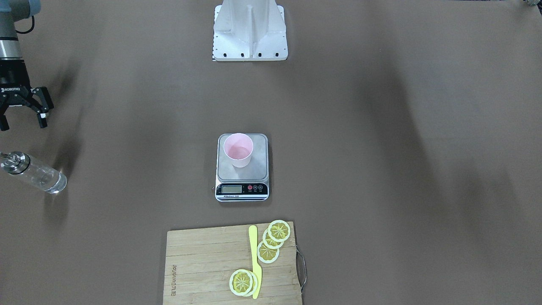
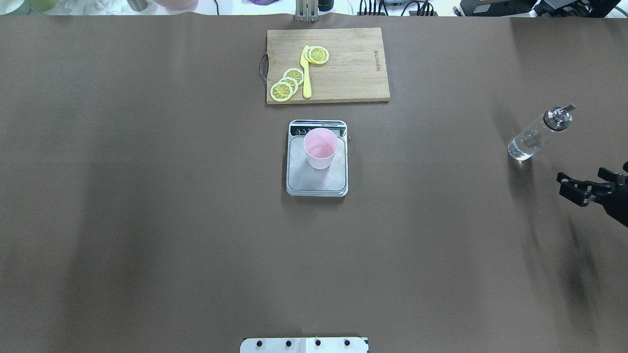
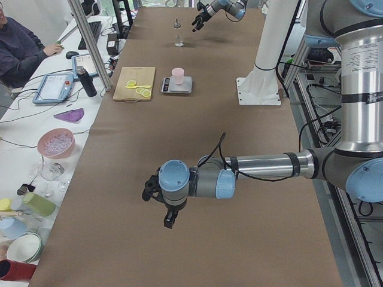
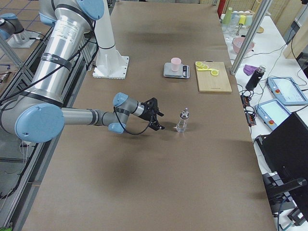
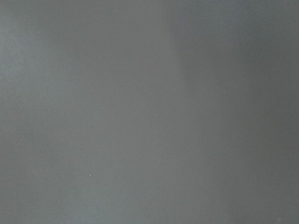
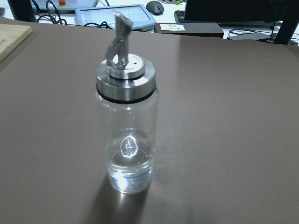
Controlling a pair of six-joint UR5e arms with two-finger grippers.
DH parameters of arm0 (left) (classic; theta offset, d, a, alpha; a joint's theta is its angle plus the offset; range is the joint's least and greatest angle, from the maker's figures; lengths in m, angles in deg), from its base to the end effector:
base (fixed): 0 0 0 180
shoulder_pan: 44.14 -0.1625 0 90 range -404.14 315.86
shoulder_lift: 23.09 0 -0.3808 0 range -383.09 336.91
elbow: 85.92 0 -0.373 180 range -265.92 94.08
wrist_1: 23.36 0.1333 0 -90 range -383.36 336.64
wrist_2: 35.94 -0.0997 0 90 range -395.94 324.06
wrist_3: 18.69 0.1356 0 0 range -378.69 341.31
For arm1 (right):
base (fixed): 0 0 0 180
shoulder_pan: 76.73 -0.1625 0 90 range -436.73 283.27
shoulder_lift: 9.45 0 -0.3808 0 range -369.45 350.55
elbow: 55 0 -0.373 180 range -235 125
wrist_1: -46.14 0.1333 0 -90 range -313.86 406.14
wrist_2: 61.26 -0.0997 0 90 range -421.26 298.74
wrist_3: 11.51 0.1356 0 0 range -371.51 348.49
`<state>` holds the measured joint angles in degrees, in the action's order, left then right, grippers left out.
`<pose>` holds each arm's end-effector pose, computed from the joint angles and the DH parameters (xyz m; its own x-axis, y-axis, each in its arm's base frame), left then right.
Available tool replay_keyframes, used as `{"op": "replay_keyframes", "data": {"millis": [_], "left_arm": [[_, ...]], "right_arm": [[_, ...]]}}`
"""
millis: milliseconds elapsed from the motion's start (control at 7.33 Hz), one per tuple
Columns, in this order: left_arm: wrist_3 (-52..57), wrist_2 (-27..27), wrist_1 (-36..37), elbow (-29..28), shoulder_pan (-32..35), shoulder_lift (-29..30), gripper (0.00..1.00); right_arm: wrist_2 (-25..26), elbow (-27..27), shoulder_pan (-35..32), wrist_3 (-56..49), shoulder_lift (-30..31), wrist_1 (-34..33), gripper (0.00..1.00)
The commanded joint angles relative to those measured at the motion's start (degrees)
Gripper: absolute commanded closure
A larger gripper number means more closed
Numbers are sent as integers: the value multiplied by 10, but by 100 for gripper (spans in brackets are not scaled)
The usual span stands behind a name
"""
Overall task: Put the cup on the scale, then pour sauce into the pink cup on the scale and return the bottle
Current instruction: 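Open the right gripper and withdraw it away from the bottle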
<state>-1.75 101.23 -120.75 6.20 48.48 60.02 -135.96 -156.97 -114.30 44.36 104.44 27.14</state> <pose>-0.0535 -0.4278 0.6591 0.6644 0.2931 -0.6875 -0.1546 0.9539 0.2572 -0.1935 -0.3622 0.5694 0.7678 -0.0922 0.6341 -0.4068 0.6944 0.5936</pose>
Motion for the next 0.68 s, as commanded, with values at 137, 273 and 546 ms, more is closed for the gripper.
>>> {"op": "replay_keyframes", "data": {"millis": [137,273,546], "left_arm": [[0,3,0,0,-1,-1,2],[0,2,0,0,-1,-1,2],[1,3,0,0,-1,-1,2]], "right_arm": [[-298,114,-273,-176,-92,-9,0],[-368,169,-341,-210,-138,-23,0],[-438,186,-411,-296,-209,-163,0]]}}
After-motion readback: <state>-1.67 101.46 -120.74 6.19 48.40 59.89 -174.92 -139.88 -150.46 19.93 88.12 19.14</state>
